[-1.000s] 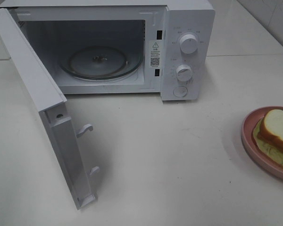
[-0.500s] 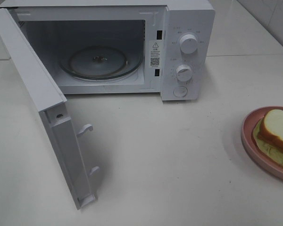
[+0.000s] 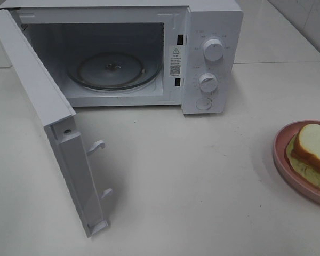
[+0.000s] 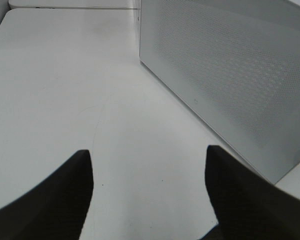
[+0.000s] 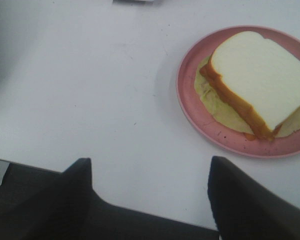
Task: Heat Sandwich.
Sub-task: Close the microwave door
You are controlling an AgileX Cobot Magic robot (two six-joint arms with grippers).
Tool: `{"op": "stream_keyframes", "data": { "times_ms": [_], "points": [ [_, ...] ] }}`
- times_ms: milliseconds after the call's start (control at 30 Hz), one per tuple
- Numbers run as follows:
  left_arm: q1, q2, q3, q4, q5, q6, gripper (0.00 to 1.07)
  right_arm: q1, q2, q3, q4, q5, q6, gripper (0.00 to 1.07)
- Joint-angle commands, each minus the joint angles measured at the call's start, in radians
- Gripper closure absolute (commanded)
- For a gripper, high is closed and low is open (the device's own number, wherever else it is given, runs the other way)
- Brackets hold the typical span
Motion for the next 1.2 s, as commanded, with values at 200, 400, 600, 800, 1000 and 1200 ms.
{"op": "stream_keyframes", "data": {
  "times_ms": [200,400,600,800,1000,1200],
  "points": [
    [0.003,-0.005,0.003,-0.010,-0.011,-0.002,0.45,-0.006,-0.133,0.001,-0.007,-0.004,-0.013,0.42],
    [0.003,-0.005,0.003,-0.010,-0.011,-0.002,0.45,-0.006,-0.249,0.002,-0.008,-0.004,-0.013,0.42],
    [0.003,-0.005,0.003,-0.010,-0.011,-0.002,0.45,-0.006,-0.294,0.002,-0.008,-0.003,-0.018,0.42],
    [0.003,-0.006,0.003,-0.010,-0.011,-0.002,0.45,-0.006,-0.294,0.002,-0.008,-0.003,-0.021,0.42],
    [0.003,-0.006,0.003,-0.010,-0.011,-0.002,0.45,-0.006,-0.294,0.002,-0.008,-0.003,-0.022,0.42],
    [0.003,-0.006,0.003,-0.010,-0.011,-0.002,0.45,-0.006,-0.294,0.002,-0.011,-0.003,-0.034,0.42]
  ]
}}
